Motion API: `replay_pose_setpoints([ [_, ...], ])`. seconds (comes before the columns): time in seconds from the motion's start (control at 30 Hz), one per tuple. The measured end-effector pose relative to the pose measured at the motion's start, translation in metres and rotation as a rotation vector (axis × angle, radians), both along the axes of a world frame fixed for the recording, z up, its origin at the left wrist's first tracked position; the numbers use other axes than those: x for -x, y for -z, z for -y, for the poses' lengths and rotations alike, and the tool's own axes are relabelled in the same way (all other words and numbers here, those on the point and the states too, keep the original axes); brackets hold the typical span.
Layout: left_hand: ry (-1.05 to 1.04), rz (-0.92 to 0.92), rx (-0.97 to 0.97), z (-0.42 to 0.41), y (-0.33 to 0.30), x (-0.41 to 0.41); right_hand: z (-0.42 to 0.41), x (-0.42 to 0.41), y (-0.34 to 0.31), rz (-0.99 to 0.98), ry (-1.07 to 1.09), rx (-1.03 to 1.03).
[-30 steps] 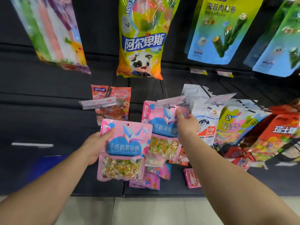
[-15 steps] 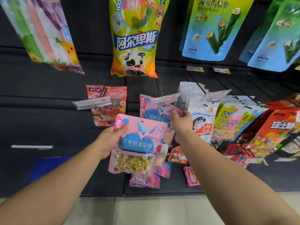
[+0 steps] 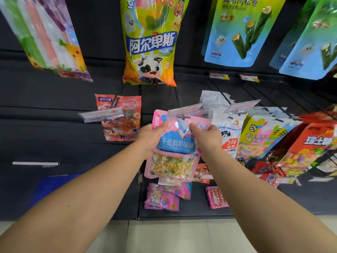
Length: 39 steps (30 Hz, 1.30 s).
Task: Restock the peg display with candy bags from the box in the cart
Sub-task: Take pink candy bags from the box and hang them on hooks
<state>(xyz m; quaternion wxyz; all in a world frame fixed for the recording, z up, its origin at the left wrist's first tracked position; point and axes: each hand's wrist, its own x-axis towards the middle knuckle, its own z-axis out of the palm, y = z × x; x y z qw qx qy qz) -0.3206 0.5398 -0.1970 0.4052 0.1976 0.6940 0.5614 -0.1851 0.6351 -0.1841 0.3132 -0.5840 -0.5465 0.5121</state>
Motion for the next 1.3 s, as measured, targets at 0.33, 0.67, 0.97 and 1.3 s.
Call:
replay_pose_setpoints([
  [0.33,-0.077,-0.012,0.074,-0.013,0.002,0.001,-0.003,0.003,-0.006,0.076,-0.02,-0.053],
  [0.67,-0.098,-0.045,0.154,-0.015,0.005,0.002,-0.001,0.007,-0.005,0.034,0.032,-0.045],
  [0.97,-0.022,-0.335,0.266,0.02,0.024,0.007,0.019,0.017,0.028,0.025,0.189,-0.21],
  [1.3,0.149,-0.927,0.553,0.124,0.024,0.057,0.116,0.083,0.046,0.639,-0.563,-0.459],
])
